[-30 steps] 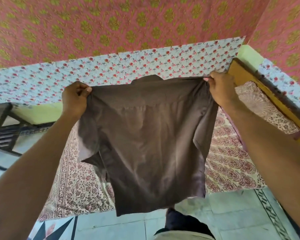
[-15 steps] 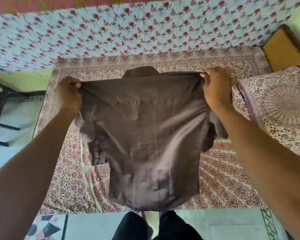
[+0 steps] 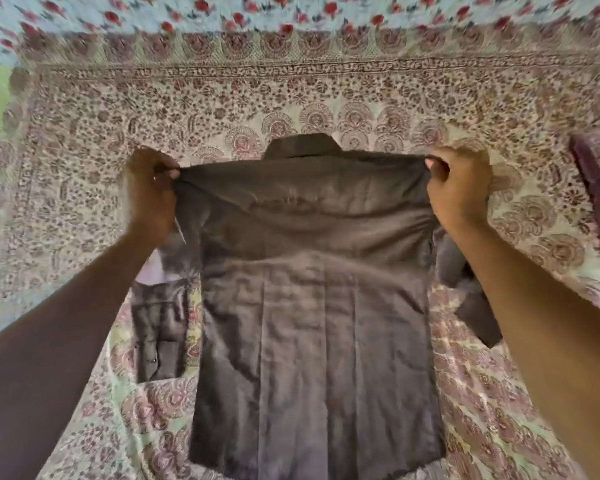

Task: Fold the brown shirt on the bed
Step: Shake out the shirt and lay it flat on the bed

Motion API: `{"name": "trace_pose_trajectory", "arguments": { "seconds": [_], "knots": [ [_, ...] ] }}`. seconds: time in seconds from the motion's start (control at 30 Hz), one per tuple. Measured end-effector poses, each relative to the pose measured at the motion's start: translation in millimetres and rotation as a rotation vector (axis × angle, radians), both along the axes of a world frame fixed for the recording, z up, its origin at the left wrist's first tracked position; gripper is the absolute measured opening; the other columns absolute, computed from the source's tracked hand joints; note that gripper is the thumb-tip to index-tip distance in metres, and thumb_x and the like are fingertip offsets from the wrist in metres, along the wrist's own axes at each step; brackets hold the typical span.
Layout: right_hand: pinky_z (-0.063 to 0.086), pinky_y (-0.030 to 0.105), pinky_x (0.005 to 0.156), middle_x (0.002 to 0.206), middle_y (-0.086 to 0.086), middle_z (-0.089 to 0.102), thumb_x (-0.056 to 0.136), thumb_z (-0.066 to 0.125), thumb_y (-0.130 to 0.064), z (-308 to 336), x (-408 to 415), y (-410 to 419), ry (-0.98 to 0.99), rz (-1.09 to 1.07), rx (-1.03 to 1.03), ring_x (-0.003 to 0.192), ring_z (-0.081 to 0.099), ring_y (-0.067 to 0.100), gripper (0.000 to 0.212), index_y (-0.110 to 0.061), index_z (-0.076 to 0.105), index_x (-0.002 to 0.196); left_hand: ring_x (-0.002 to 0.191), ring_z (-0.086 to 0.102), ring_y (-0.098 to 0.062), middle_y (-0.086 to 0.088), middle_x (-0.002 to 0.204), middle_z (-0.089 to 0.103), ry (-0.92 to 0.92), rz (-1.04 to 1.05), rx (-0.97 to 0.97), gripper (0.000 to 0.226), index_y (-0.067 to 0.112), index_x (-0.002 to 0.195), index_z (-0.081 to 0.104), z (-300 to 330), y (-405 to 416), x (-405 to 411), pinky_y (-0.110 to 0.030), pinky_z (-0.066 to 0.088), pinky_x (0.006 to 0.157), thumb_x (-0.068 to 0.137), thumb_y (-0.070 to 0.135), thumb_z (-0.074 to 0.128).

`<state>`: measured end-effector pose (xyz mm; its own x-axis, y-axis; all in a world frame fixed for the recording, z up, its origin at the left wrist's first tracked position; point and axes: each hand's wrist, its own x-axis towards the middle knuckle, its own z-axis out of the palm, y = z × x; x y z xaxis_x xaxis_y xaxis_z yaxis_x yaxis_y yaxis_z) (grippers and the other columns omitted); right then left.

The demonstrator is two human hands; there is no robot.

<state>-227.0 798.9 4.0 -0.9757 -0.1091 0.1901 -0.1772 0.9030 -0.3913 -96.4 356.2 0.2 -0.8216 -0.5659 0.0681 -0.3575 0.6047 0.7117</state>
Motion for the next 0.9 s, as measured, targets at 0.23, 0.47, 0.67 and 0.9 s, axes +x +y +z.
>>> {"name": "trace_pose_trajectory", "arguments": {
  "seconds": [0.23,0.47,0.67,0.9],
  "knots": [
    [0.036,0.043,0.095,0.099,0.024,0.069,0.1,0.052,-0.009,-87.1,-38.7,-13.3,0.01,-0.13,0.054,0.098,0.059,0.043,0.022,0.001,0.072,0.104,0.092,0.059,-0.031,-0.014,0.099,0.061,-0.007,-0.021,-0.228,0.026,0.005,0.094,0.068,-79.6,10.0,-39.9,-0.039,0.043,0.078,0.081,-0.007,0.048],
    [0.05,0.043,0.093,0.094,0.009,0.075,0.092,0.076,-0.028,-167.8,-54.2,-15.5,-0.319,0.018,0.04,0.091,0.068,0.033,0.025,-0.014,0.074,0.112,0.108,0.061,-0.036,-0.01,0.122,0.068,-0.377,-0.179,-0.238,0.059,0.02,0.125,0.062,-125.1,44.8,-81.4,-0.052,0.043,0.098,0.072,-0.006,0.062],
    [0.048,0.046,0.092,0.1,0.013,0.07,0.1,0.06,-0.008,-181.4,-104.8,-36.7,-0.102,-0.078,-0.045,0.101,0.061,0.035,0.015,-0.01,0.075,0.098,0.104,0.068,-0.039,-0.015,0.112,0.075,-0.389,-0.232,-0.186,0.035,0.019,0.119,0.075,-129.4,49.8,-139.2,-0.052,0.054,0.088,0.094,0.002,0.058],
    [0.041,0.06,0.1,0.114,0.017,0.065,0.102,0.059,-0.013,-200.4,-152.1,-45.0,-0.128,-0.253,0.119,0.118,0.054,0.04,0.013,-0.007,0.068,0.107,0.1,0.063,-0.036,-0.019,0.111,0.069,-0.382,-0.158,-0.267,0.032,0.01,0.117,0.071,-154.4,51.8,-169.3,-0.06,0.051,0.093,0.097,-0.006,0.052]
  ]
}}
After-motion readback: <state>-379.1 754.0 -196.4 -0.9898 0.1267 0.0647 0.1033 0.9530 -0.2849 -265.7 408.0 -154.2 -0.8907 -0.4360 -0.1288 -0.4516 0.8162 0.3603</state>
